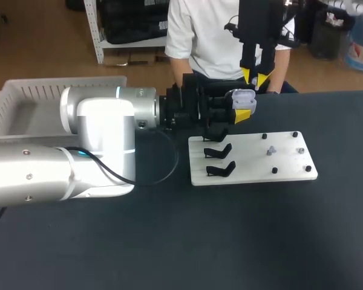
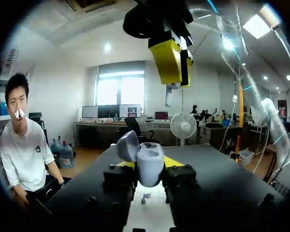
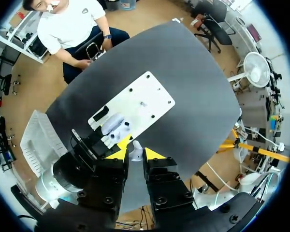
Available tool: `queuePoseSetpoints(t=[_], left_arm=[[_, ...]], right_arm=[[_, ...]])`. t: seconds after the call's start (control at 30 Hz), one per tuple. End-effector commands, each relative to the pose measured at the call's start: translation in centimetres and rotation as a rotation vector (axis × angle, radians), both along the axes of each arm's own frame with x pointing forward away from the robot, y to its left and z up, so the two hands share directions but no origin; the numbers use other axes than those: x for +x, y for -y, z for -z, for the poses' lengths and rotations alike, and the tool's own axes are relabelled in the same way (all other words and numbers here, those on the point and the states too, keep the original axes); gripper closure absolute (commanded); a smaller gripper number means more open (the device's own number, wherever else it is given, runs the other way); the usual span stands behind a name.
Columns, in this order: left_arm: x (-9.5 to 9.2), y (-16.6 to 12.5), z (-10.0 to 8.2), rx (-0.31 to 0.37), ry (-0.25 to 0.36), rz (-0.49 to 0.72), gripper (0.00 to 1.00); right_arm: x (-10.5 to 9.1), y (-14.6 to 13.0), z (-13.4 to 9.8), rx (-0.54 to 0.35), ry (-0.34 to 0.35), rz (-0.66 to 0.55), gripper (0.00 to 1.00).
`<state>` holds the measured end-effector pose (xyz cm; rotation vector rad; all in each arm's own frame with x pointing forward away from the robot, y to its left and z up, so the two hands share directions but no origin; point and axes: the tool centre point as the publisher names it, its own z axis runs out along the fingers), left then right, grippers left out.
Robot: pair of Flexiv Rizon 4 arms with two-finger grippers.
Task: Pick up each earbud case from the left stands, insert the matching earbuds, close the lid, and place the case in the box.
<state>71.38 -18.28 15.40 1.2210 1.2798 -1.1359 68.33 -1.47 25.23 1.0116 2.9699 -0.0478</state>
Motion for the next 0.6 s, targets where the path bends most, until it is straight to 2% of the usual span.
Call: queuePoseSetpoints(t=[0.03, 0.13, 0.6], left_arm=[[0.1, 0.1, 0.1, -0.004, 0.003, -0.001, 1.00], [0.1, 0.1, 0.1, -0.004, 0.003, -0.001, 1.00], [0.1, 0.1, 0.1, -0.004, 0.003, -0.001, 1.00]], right_arm=[[0.7, -0.6, 0.7, -0.046, -0.019, -0.012, 1.00], [0.8, -0.6, 1.3, -0.075, -0.012, -0.023, 1.00], [1.2, 0.1, 3.4, -0.097, 0.008, -0.017, 1.00]])
